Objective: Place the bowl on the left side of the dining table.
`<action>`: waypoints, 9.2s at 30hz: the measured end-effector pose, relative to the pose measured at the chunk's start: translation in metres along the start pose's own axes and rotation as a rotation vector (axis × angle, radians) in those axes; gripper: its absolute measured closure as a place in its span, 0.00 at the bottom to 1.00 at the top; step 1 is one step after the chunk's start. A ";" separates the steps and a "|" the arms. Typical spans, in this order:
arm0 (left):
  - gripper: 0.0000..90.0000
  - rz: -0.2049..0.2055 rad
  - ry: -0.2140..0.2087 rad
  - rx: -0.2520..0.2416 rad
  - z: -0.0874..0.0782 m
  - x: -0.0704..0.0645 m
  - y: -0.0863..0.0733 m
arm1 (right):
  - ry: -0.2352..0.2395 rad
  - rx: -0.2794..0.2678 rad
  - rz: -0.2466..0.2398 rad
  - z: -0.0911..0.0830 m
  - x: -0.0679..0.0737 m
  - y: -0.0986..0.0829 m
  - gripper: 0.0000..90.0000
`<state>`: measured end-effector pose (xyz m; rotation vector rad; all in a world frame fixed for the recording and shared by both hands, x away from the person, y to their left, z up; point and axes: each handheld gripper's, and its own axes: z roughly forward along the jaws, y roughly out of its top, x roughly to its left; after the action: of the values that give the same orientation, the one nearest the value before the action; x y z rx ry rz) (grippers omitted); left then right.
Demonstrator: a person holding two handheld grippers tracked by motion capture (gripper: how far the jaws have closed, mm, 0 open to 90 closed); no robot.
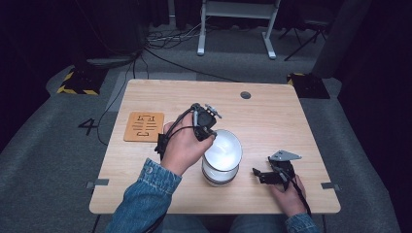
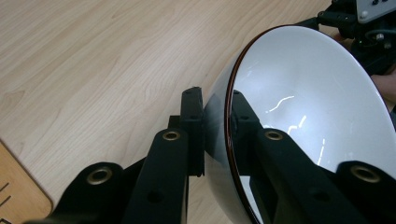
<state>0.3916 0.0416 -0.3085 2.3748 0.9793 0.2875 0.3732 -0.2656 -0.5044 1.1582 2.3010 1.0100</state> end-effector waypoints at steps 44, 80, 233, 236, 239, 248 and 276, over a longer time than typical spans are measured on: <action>0.89 -0.171 0.105 -0.018 -0.020 0.089 0.019 | -0.005 -0.009 -0.011 0.002 -0.001 0.001 0.17; 0.89 -0.624 0.130 -0.106 -0.008 0.212 -0.026 | -0.005 -0.001 0.000 0.002 0.000 0.002 0.16; 0.50 -0.211 0.109 -0.315 -0.060 0.110 -0.106 | -0.013 0.004 0.010 0.004 0.002 0.003 0.16; 0.50 -0.199 0.094 -0.319 -0.058 0.107 -0.112 | -0.013 0.004 0.009 0.004 0.002 0.003 0.16; 0.50 -0.187 0.093 -0.329 -0.056 0.102 -0.118 | -0.012 0.003 0.010 0.004 0.002 0.003 0.16; 0.49 -0.170 0.062 -0.338 -0.049 0.091 -0.134 | -0.013 0.005 0.006 0.004 0.002 0.003 0.16; 0.48 -0.172 0.011 -0.340 -0.029 0.068 -0.192 | -0.014 0.006 0.002 0.003 0.002 0.003 0.16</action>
<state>0.3164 0.2129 -0.3934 1.9728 1.0412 0.3697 0.3759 -0.2614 -0.5044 1.1669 2.2942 0.9938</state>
